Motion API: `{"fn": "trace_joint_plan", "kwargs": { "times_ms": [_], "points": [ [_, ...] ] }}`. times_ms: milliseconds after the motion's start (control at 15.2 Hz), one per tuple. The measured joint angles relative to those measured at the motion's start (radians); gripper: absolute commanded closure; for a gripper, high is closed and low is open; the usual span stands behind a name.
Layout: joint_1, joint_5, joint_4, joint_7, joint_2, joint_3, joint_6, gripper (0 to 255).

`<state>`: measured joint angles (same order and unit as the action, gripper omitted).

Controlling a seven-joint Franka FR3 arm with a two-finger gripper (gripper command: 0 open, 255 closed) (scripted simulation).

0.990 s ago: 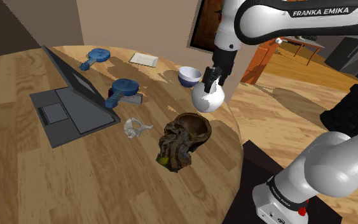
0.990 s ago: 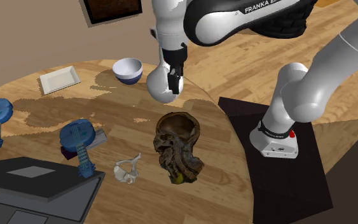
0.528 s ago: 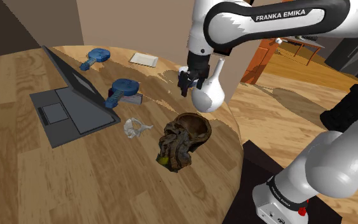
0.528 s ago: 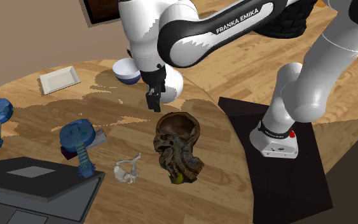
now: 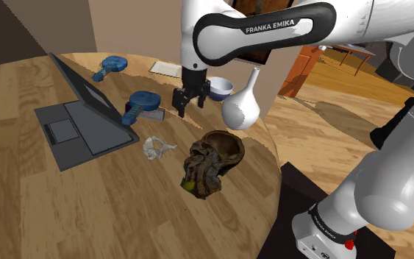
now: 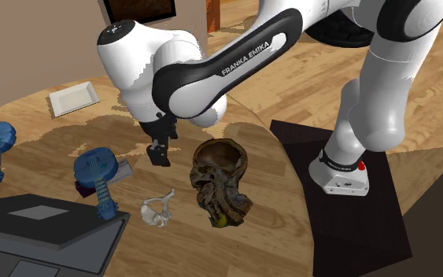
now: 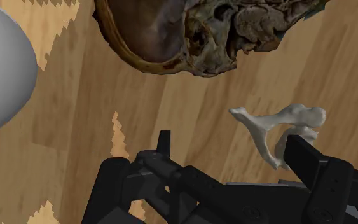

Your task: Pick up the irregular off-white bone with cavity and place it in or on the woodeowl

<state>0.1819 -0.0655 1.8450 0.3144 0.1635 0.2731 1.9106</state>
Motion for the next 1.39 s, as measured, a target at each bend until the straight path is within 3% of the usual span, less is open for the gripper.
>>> {"fn": "trace_joint_plan", "kwargs": {
  "times_ms": [726, 1386],
  "points": [
    [0.137, -0.089, -0.46, 0.092, 0.414, 0.023, -0.072, 0],
    [0.141, -0.1, -0.412, 0.101, 0.451, 0.018, 0.012, 0]
  ]
}}
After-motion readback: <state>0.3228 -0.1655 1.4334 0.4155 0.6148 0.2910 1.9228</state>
